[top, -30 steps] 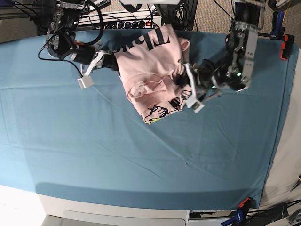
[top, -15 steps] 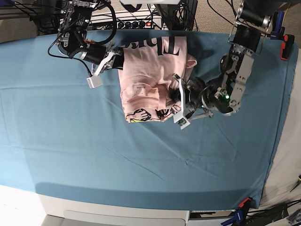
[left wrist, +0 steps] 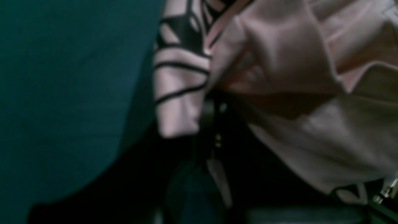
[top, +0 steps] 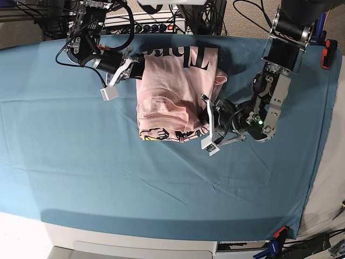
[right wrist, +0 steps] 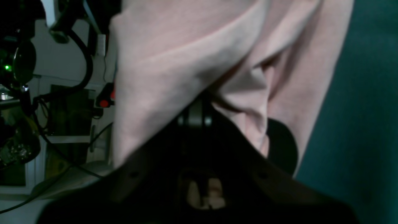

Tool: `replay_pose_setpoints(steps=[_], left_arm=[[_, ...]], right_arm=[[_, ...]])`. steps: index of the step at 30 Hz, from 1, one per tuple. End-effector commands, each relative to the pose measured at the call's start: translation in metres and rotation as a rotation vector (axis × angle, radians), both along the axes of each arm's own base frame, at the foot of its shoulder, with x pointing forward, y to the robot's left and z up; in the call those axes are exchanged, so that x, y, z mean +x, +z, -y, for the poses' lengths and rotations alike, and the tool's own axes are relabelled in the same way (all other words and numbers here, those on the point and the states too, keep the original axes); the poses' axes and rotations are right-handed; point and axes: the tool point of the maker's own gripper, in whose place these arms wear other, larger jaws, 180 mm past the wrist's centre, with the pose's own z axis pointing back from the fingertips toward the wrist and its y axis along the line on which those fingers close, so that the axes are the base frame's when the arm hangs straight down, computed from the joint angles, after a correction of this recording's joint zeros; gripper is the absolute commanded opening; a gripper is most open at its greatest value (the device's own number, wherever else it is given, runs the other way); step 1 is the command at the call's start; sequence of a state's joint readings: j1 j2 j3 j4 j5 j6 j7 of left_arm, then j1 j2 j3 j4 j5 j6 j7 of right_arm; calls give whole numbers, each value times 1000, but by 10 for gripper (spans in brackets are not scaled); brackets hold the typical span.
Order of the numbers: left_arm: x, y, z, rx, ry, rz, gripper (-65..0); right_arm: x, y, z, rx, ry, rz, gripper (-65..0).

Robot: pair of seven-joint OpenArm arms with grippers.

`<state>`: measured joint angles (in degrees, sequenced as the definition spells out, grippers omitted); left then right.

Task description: Fold the T-shirt properly

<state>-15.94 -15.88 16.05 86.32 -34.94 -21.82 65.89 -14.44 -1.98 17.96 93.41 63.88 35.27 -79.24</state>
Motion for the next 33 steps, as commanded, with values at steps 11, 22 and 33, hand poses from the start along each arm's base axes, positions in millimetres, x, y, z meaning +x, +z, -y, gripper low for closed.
replay_pose_setpoints(steps=[11, 22, 33], left_arm=[[31, 14, -17, 70, 92, 95, -650], [37, 17, -23, 109, 78, 117, -389], [77, 59, -134, 385, 198, 248, -356]], right_arm=[[-2, -4, -2, -31, 19, -15, -650], [4, 2, 7, -68, 68, 77, -388], [50, 36, 135, -293, -137, 195, -389]])
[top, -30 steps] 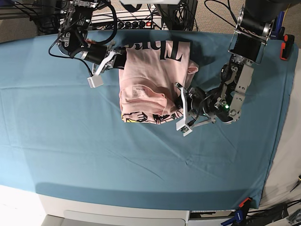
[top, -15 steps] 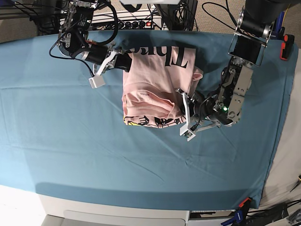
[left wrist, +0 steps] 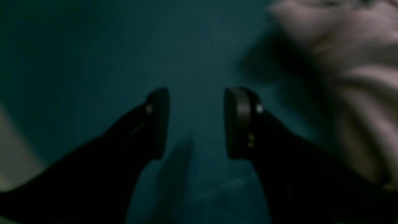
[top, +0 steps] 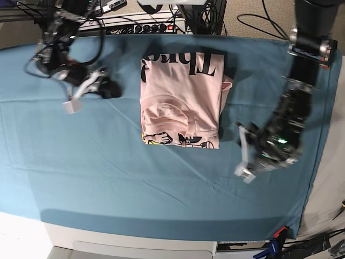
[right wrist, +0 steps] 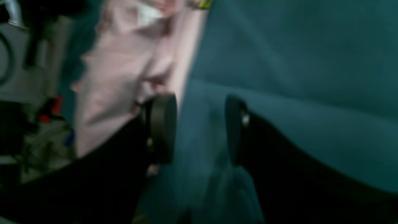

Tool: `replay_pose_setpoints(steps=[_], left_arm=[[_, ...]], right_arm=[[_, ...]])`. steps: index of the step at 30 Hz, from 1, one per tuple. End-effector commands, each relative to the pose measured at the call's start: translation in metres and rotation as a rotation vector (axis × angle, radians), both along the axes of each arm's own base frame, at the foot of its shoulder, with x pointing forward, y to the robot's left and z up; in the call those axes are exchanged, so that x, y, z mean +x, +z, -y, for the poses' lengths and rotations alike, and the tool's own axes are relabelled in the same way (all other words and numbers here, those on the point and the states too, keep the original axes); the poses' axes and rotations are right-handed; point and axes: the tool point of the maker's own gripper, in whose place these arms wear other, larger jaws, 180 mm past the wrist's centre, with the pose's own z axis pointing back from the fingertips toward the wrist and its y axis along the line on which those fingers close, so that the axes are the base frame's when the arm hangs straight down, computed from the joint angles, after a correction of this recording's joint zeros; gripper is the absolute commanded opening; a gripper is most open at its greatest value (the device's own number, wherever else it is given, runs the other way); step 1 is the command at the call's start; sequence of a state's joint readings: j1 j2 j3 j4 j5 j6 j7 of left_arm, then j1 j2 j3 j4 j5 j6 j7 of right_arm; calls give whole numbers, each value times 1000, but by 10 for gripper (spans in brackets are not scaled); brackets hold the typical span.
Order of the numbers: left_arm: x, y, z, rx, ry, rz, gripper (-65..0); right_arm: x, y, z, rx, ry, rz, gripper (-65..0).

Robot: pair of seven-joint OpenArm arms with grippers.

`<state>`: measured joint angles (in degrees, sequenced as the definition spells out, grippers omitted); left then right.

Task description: Fold the T-shirt properly

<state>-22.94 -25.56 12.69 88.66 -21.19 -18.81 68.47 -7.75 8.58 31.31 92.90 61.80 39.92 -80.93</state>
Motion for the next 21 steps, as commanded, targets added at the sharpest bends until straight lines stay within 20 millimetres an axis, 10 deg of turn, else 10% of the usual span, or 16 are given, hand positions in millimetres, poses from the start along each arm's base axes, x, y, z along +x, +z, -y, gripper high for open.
replay_pose_setpoints(steps=[1, 10, 21], left_arm=[[13, 24, -21, 11, 45, 62, -356], [-47, 44, -140, -20, 239, 34, -412], [-249, 15, -186, -86, 449, -180, -412]], right_arm=[[7, 17, 27, -49, -31, 52, -389], [-25, 67, 166, -328, -225, 63, -389], [-113, 47, 192, -353, -269, -126, -389]])
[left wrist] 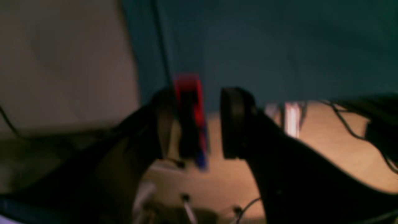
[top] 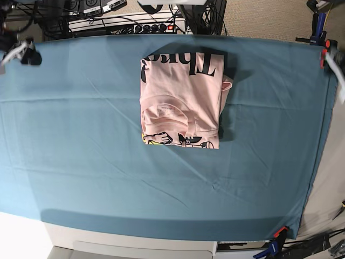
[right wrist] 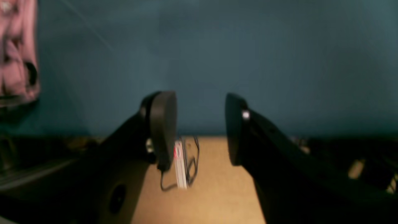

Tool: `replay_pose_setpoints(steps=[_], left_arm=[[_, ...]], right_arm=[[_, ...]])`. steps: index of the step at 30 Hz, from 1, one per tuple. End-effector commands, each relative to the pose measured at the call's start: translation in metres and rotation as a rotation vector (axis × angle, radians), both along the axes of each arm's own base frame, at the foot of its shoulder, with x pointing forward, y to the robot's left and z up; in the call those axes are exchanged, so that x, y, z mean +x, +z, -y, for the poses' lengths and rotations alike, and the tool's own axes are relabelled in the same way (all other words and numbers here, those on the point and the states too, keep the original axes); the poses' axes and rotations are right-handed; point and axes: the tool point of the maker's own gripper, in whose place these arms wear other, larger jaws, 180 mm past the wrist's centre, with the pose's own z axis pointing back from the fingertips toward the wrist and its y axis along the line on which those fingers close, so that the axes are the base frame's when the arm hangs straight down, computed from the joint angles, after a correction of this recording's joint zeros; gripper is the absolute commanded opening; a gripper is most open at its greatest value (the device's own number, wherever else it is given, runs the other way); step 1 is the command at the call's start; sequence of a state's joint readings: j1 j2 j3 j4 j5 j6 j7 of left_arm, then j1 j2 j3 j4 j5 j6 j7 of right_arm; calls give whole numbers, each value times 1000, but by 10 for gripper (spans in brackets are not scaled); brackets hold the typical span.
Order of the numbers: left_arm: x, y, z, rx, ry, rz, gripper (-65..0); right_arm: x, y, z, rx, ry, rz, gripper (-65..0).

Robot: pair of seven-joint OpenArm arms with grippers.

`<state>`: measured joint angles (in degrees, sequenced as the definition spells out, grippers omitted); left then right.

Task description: Fold the T-shirt properly

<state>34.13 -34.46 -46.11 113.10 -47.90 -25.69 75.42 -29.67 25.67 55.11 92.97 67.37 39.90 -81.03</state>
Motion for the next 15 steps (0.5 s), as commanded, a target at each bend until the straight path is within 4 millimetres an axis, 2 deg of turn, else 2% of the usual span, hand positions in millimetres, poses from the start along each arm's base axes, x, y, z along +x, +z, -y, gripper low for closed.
replay_pose_setpoints(steps=[1, 6, 9, 12, 15], left_arm=[[-15, 4, 2, -16, 9, -6, -412], [-99, -13, 45, -228, 99, -115, -412], [-131, -26, 71, -336, 125, -194, -412], [-161, -45, 93, -419, 109, -308, -412], [-190, -72, 126, -528, 94, -440, -412]], right_arm=[[3, 11, 5, -23, 14, 22, -389], [-33, -8, -4, 13, -9, -68, -389], [-60, -29, -23, 74, -43, -128, -389], [-99, -59, -44, 112, -63, -257, -389], [-135, -93, -51, 98, -55, -428, -389]])
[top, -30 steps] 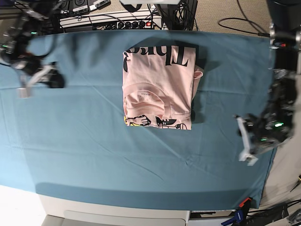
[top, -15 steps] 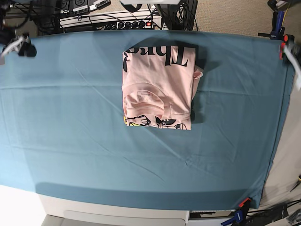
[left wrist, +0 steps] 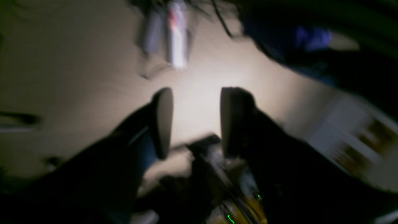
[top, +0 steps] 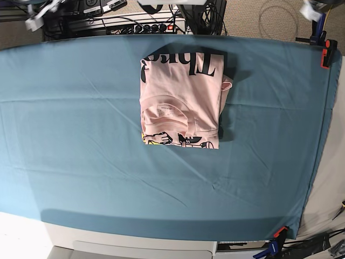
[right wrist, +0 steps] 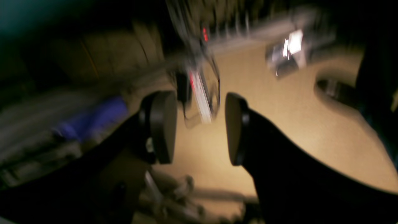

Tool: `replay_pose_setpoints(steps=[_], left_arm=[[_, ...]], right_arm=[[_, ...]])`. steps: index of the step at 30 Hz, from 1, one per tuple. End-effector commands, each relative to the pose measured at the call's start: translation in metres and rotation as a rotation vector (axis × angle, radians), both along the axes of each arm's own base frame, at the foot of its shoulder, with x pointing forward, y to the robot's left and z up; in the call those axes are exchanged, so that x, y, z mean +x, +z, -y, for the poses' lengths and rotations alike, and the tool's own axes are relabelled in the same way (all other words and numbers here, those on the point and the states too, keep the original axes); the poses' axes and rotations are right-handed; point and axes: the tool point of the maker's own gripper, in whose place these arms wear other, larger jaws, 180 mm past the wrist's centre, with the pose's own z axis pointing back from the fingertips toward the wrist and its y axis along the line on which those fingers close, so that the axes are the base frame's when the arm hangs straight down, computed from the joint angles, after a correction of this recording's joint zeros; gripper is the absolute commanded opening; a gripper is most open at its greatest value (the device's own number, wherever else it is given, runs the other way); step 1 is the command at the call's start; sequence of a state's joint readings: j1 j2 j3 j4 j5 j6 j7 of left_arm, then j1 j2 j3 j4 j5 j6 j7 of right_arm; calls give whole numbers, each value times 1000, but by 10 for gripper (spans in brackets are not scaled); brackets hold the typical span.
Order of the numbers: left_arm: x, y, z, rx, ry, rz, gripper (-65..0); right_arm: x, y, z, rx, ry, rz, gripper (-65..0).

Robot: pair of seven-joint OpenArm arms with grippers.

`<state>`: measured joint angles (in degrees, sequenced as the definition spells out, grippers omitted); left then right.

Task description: Fold the T-shirt properly

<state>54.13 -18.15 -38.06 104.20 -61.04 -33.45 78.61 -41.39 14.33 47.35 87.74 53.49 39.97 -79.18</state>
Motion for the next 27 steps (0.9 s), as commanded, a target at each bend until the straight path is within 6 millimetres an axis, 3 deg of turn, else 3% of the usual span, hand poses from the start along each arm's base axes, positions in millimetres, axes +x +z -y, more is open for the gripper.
replay_pose_setpoints(steps=[1, 5, 8, 12, 16, 20, 23, 27], left_arm=[[-14, -6, 7, -25, -26, -31, -412], [-37, -56, 45, -89, -87, -77, -412], [-37, -94, 65, -90, -150, -83, -412], [-7, -143, 92, -60, -190, -9, -412], [21, -188, 108, 87, -195, 23, -412], [36, -217, 117, 209, -239, 62, -412], [49, -230, 124, 273, -234, 121, -412], [50, -239, 139, 316, -259, 125, -412]], right_arm=[[3, -2, 12, -42, 7, 12, -389], [2, -49, 23, -112, 32, -7, -389], [6, -91, 16, -101, 61, -49, -389], [20, -147, -4, -102, -14, -60, -389], [25, -190, -38, -128, -77, -90, -389], [29, -213, -68, -177, -71, -96, -389], [37, -219, -86, -194, -39, -81, -389], [45, -222, -103, -183, -25, -69, -395]])
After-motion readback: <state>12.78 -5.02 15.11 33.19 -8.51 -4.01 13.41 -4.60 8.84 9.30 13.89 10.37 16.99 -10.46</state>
